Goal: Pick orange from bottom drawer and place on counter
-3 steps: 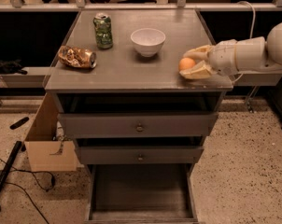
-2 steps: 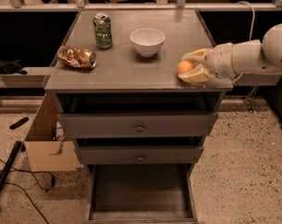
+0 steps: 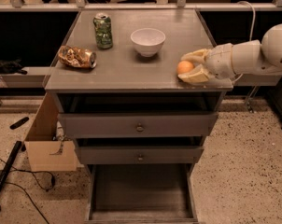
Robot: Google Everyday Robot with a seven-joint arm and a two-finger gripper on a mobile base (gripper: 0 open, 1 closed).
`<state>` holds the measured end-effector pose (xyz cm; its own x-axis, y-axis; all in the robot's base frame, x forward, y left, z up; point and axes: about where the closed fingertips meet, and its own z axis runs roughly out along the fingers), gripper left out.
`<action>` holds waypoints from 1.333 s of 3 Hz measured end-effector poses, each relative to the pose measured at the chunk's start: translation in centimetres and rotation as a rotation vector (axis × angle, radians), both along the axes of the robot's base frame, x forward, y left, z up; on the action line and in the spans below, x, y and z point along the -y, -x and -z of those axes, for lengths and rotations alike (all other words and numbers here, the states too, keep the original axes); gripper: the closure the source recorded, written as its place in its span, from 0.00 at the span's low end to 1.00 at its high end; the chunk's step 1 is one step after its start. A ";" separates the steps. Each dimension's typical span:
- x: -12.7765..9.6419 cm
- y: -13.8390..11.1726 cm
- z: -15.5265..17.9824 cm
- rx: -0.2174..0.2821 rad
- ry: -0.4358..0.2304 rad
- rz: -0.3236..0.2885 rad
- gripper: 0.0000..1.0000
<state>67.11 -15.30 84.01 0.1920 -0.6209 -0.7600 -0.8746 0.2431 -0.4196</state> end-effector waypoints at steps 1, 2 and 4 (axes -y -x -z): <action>0.0 0.0 0.0 0.000 0.000 0.000 0.30; 0.0 0.0 0.0 0.000 0.000 0.000 0.07; 0.0 0.0 0.0 0.000 0.000 0.000 0.00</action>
Offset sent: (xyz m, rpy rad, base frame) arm 0.0000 0.0000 0.0000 0.0000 0.0000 0.0001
